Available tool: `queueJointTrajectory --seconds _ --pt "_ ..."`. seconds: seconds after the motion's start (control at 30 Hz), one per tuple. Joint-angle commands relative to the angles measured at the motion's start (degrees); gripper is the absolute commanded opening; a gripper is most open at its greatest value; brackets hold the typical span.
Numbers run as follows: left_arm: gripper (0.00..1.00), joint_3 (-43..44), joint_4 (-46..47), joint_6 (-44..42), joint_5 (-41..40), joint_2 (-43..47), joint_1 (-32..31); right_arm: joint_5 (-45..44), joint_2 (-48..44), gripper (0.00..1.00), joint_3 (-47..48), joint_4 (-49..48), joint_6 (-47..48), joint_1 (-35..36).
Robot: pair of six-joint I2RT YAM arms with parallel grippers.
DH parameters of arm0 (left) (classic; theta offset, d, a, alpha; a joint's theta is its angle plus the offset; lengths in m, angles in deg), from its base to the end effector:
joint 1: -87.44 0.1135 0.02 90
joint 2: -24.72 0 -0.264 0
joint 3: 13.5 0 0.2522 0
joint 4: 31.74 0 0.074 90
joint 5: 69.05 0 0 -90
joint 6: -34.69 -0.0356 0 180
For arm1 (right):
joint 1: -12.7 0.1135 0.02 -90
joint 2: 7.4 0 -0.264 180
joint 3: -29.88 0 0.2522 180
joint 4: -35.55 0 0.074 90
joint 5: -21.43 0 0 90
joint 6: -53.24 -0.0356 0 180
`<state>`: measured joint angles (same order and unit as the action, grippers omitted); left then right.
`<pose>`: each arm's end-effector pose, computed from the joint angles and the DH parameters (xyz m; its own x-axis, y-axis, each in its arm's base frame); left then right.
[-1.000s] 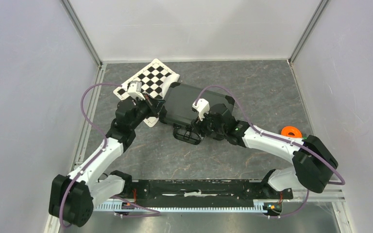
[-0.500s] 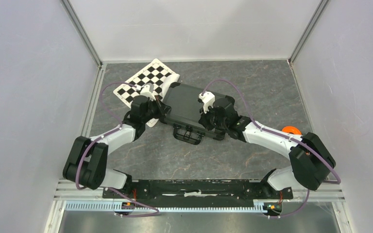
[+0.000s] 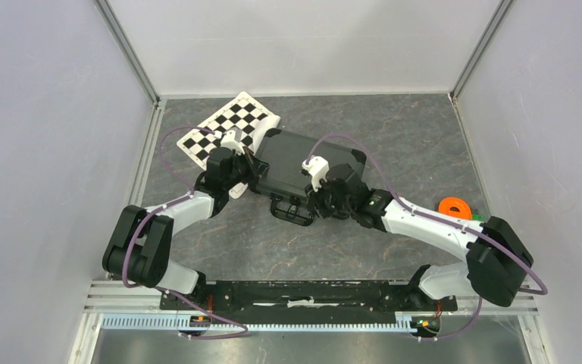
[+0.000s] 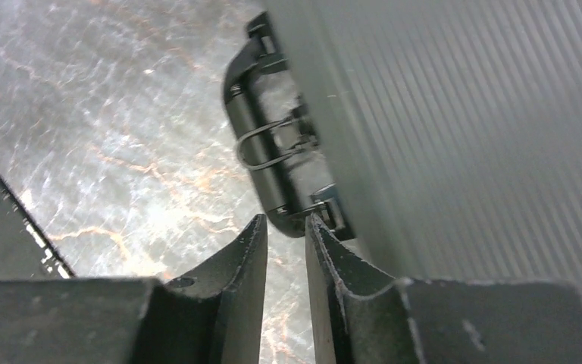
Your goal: Pack up texas hold em set
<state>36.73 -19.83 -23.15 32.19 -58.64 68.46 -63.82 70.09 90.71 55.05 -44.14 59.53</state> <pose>0.2835 -0.1049 0.1985 -0.5510 -0.3626 -0.7516 0.2333 0.7978 -0.5559 0.1982 0.2156 0.2343 -0.4996 -0.3455 -0.7944 -0.7143 0.6831 0.1522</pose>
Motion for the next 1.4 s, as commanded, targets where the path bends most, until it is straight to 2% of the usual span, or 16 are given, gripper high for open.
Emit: queueJointTrajectory --seconds 0.0,0.3,0.5,0.63,0.8,0.87,0.97,1.03,1.13,1.23,1.37 --pt "0.02 -1.57 -7.65 -1.39 -1.21 -1.54 0.26 -4.38 -3.82 0.32 -2.01 -0.65 -0.20 4.93" --pt "0.02 -1.57 -7.65 -1.39 -1.21 -2.52 0.26 -18.19 3.14 0.36 0.50 -0.45 -1.72 14.41" --pt "0.02 -1.57 -7.65 -1.39 -1.21 -2.89 0.26 -20.80 5.22 0.36 -1.08 -2.58 -4.28 15.22" --pt "0.02 -1.57 -7.65 -1.39 -1.21 -2.54 0.26 -22.88 2.83 0.41 -6.03 -4.55 -9.93 14.71" --pt "0.02 -1.57 -7.65 -1.39 -1.21 -1.17 0.26 -23.61 -7.41 0.69 -14.92 -7.90 -16.40 12.22" --pt "0.02 -1.57 -7.65 -1.39 -1.21 0.77 0.26 -24.76 -12.54 0.81 -15.86 -5.98 -17.75 11.47" --pt "0.02 -1.57 -7.65 -1.39 -1.21 4.02 0.26 -25.48 -18.04 0.98 -14.82 2.94 -21.38 8.23" --pt "0.02 -1.57 -7.65 -1.39 -1.21 6.65 0.26 -22.85 -20.60 0.98 -13.35 7.13 -23.18 3.17" --pt "0.02 -1.57 -7.65 -1.39 -1.21 8.55 0.26 -18.05 -22.81 0.98 -12.24 7.54 -23.59 -4.61" --pt "0.02 -1.57 -7.65 -1.39 -1.21 8.21 0.26 -16.16 -19.43 0.98 -9.62 6.97 -24.02 -9.52" --pt "0.02 -1.57 -7.65 -1.39 -1.21 7.76 0.26 -20.13 -12.79 0.98 -5.82 6.63 -26.76 -12.39"
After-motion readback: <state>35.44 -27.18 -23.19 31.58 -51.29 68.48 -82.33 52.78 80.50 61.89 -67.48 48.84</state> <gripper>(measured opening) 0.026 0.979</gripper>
